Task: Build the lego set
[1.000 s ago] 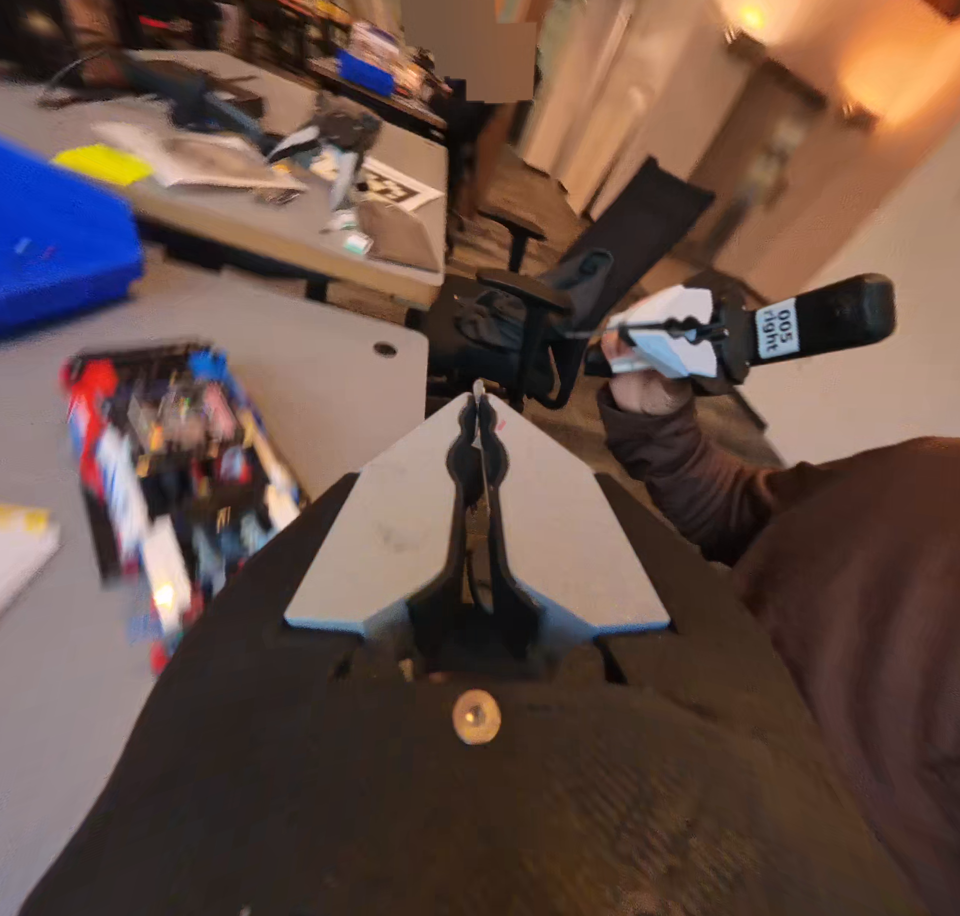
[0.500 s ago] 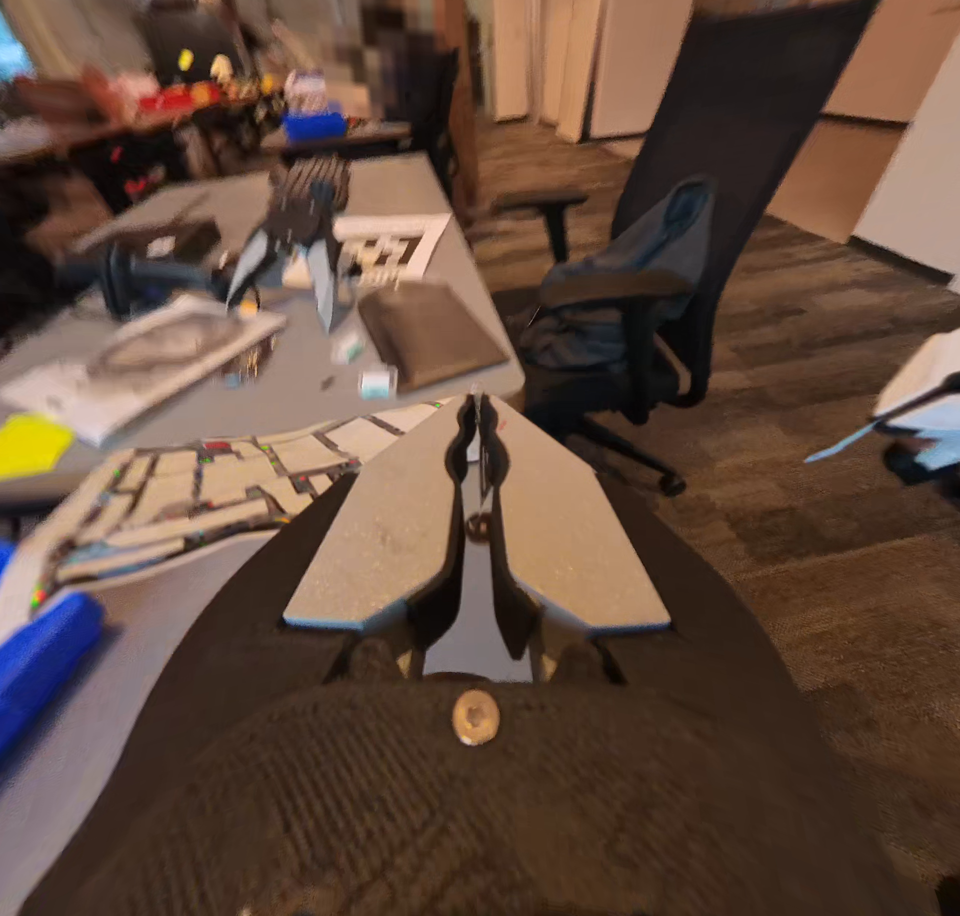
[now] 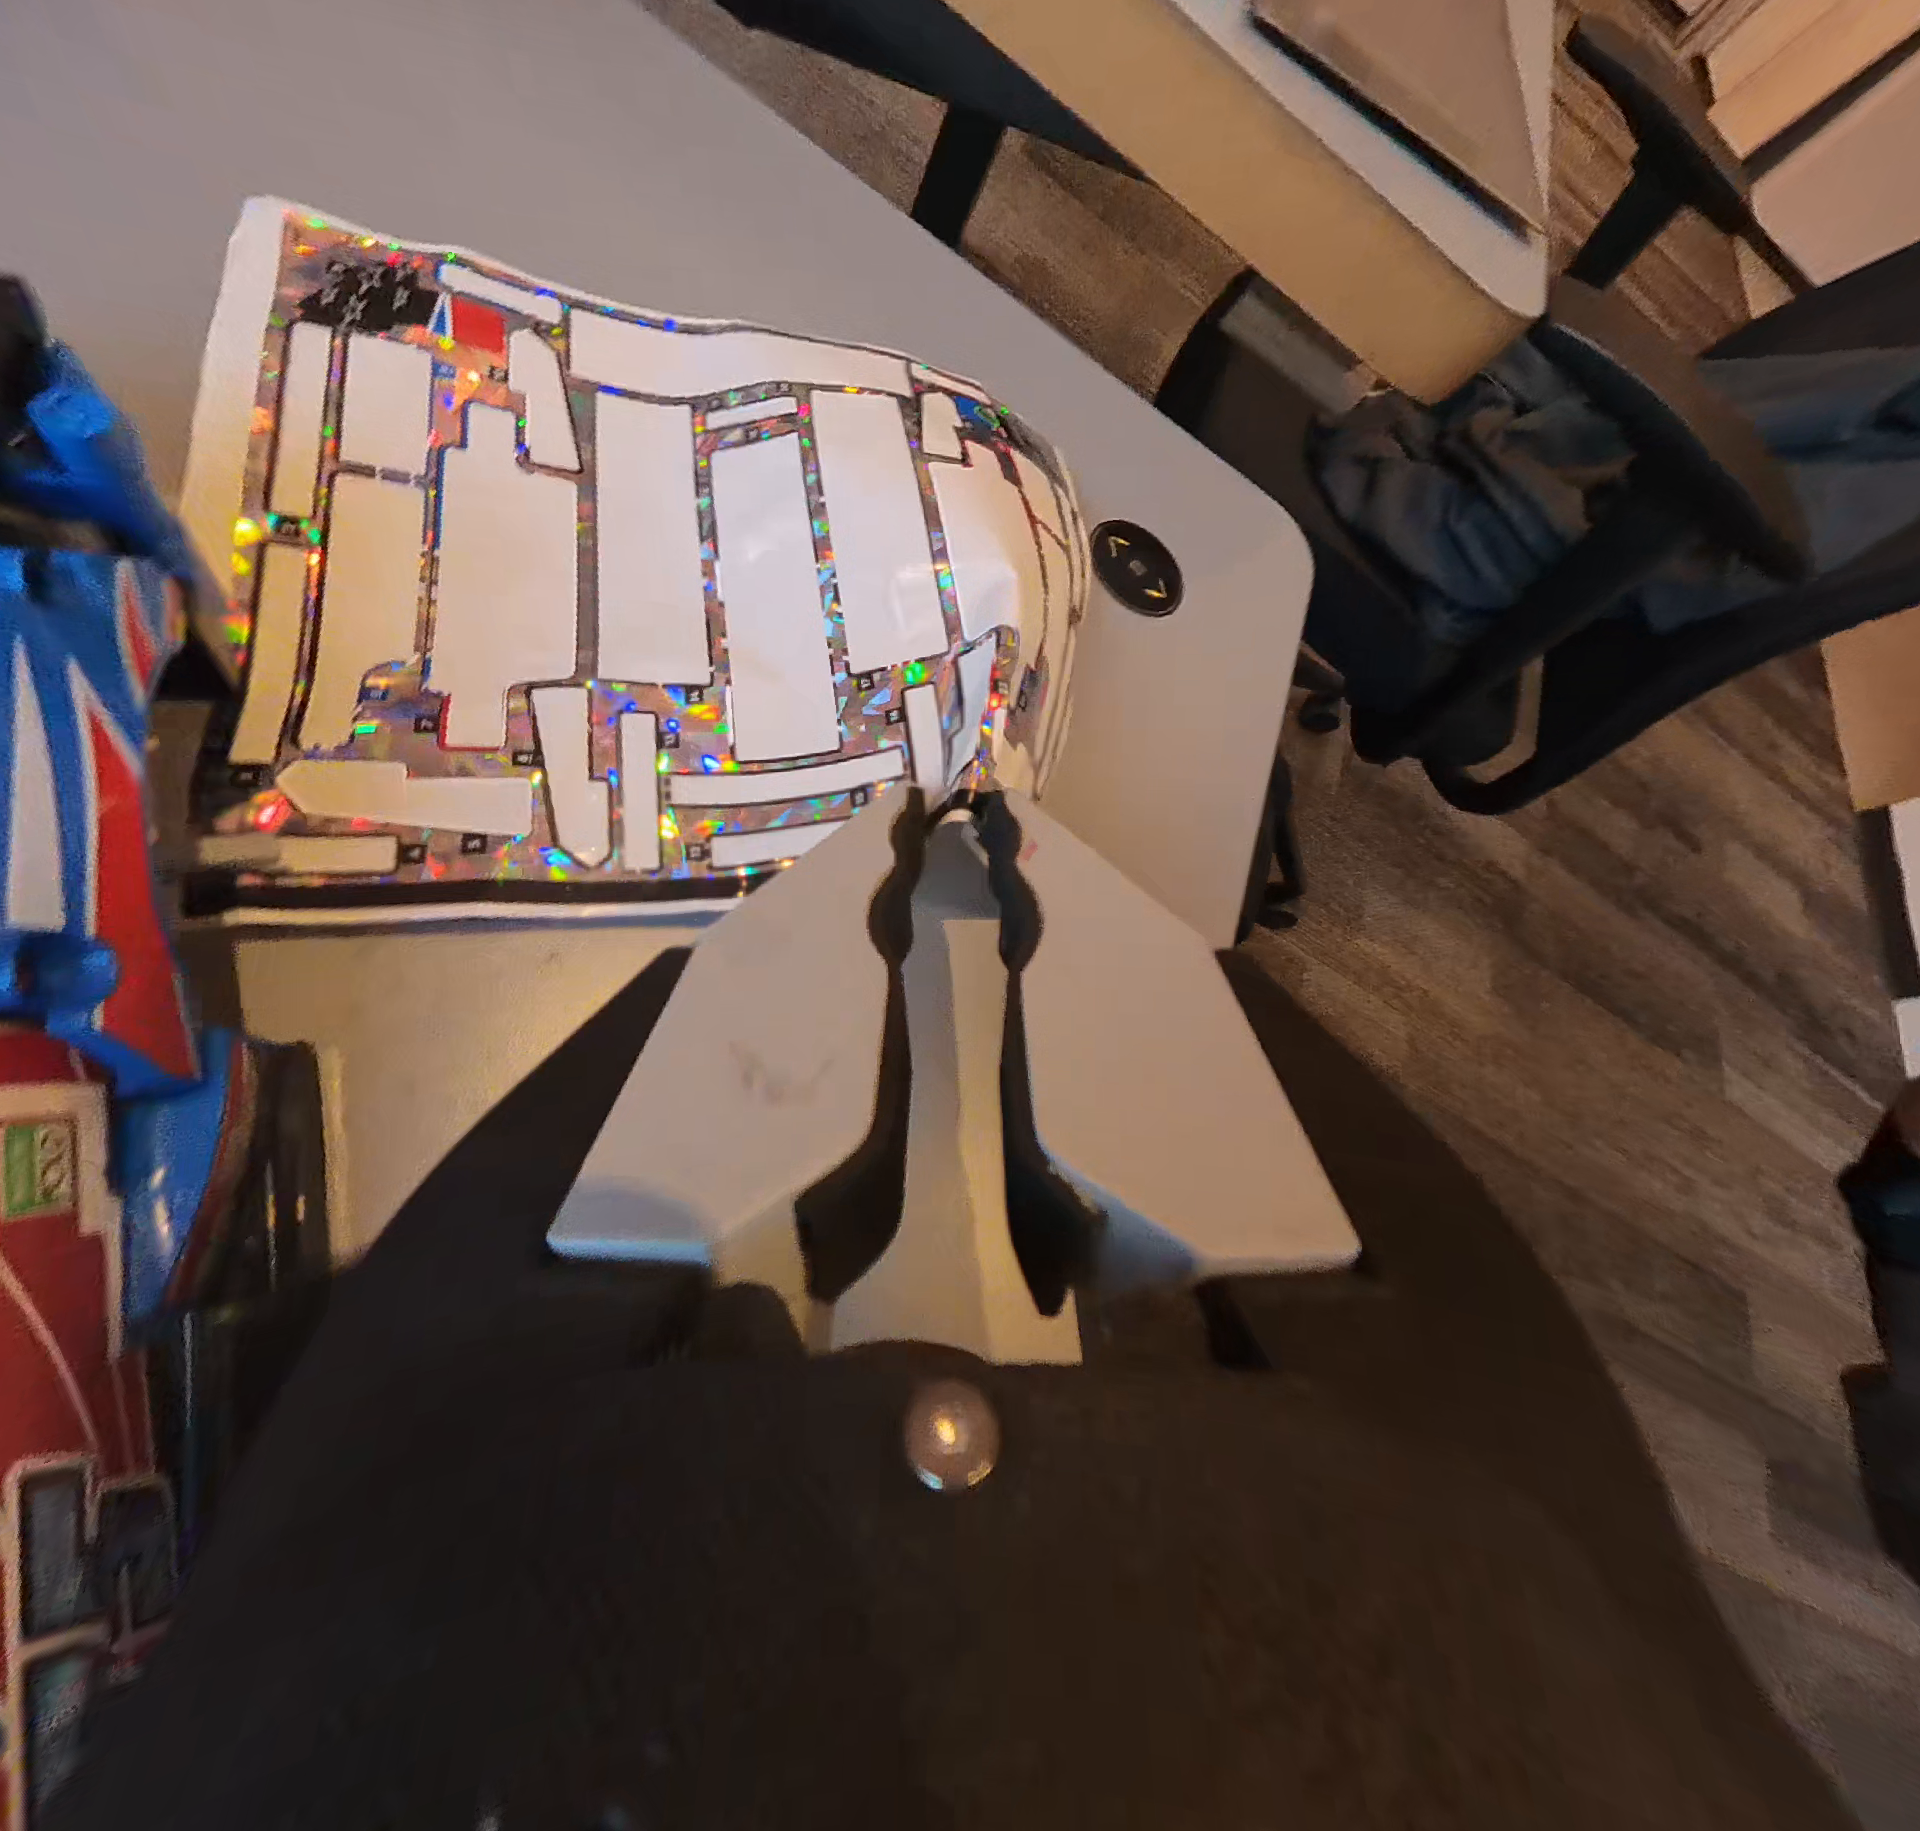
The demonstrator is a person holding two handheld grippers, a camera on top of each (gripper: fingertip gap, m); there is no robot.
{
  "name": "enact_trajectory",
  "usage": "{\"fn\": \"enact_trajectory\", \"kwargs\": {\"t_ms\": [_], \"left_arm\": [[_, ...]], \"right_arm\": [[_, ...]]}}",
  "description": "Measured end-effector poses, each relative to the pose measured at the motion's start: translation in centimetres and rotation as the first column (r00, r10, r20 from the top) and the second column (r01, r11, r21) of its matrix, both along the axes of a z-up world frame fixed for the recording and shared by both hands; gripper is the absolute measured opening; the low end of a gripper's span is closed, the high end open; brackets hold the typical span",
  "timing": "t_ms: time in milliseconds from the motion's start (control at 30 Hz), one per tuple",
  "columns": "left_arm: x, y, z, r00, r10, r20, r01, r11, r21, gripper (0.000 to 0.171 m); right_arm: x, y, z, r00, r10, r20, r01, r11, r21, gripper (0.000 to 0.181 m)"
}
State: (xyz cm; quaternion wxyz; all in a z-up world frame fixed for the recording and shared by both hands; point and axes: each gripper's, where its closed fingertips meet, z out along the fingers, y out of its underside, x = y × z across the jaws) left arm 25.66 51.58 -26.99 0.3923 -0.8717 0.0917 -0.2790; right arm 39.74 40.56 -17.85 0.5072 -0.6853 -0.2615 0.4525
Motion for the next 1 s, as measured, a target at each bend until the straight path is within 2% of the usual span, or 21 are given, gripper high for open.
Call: {"fn": "enact_trajectory", "kwargs": {"t_ms": [100, 200, 300, 367, 433, 467, 533, 567, 633, 667, 700, 767, 833, 900, 1000], "left_arm": [[-0.6, -1.1, -0.1, 0.998, 0.036, 0.047, -0.034, 0.999, -0.039, 0.031], [-0.8, -4.3, 1.3, 1.000, -0.006, 0.024, 0.005, 1.000, 0.023, 0.048], [-2.6, -10.4, 4.0, 0.997, -0.078, -0.023, 0.080, 0.990, 0.119, 0.053], [-5.7, -15.8, 6.2, 0.995, -0.086, -0.051, 0.094, 0.977, 0.192, 0.056], [-11.2, -20.9, 7.6, 0.994, -0.016, -0.107, 0.043, 0.965, 0.259, 0.055], [-15.3, -22.9, 7.8, 0.983, 0.070, -0.171, -0.018, 0.957, 0.291, 0.050], [-24.7, -26.6, 7.5, 0.911, 0.287, -0.296, -0.179, 0.922, 0.342, 0.048], [-28.8, -28.3, 7.1, 0.869, 0.356, -0.344, -0.233, 0.907, 0.350, 0.049], [-34.7, -30.8, 4.8, 0.808, 0.393, -0.439, -0.290, 0.914, 0.283, 0.056], [-36.2, -31.5, 3.1, 0.809, 0.365, -0.461, -0.305, 0.931, 0.201, 0.067], [-36.7, -31.8, 1.7, 0.833, 0.325, -0.449, -0.297, 0.945, 0.134, 0.072], [-36.7, -31.5, -0.1, 0.874, 0.264, -0.407, -0.253, 0.964, 0.083, 0.071], [-37.3, -31.1, -2.2, 0.873, 0.219, -0.435, -0.240, 0.971, 0.008, 0.080], [-37.6, -30.4, -3.1, 0.872, 0.188, -0.452, -0.215, 0.976, -0.009, 0.081], [-36.9, -29.8, -2.9, 0.886, 0.057, -0.460, -0.079, 0.996, -0.029, 0.046]], "right_arm": [[-0.8, -0.2, -0.6, 0.999, 0.010, 0.046, -0.010, 1.000, 0.008, 0.000], [-2.0, -0.8, -0.2, 0.997, 0.051, 0.052, -0.052, 0.999, 0.012, 0.000], [-3.6, -1.8, 0.9, 0.993, 0.093, 0.073, -0.096, 0.994, 0.047, 0.000], [-5.3, -2.8, 1.8, 0.986, 0.140, 0.092, -0.147, 0.987, 0.071, 0.000], [-7.8, -4.0, 2.6, 0.972, 0.204, 0.112, -0.214, 0.974, 0.081, 0.000], [-9.4, -4.7, 3.0, 0.962, 0.243, 0.121, -0.254, 0.964, 0.082, 0.000], [-13.1, -6.4, 3.8, 0.934, 0.335, 0.127, -0.346, 0.935, 0.080, 0.000], [-15.3, -7.4, 4.1, 0.913, 0.389, 0.126, -0.400, 0.913, 0.078, 0.000], [-20.0, -9.4, 4.2, 0.862, 0.485, 0.147, -0.498, 0.864, 0.071, 0.000], [-22.5, -10.1, 3.9, 0.837, 0.521, 0.169, -0.537, 0.841, 0.066, 0.000], [-25.0, -10.9, 3.4, 0.808, 0.559, 0.188, -0.576, 0.816, 0.051, 0.000], [-29.7, -12.4, 2.6, 0.744, 0.637, 0.202, -0.652, 0.758, 0.016, 0.000], [-33.6, -13.6, 2.0, 0.688, 0.696, 0.207, -0.709, 0.705, -0.017, 0.000], [-36.5, -14.5, 1.7, 0.642, 0.738, 0.207, -0.748, 0.662, -0.041, 0.000], [-39.2, -15.1, 1.4, 0.590, 0.775, 0.226, -0.787, 0.615, -0.054, 0.000]]}}
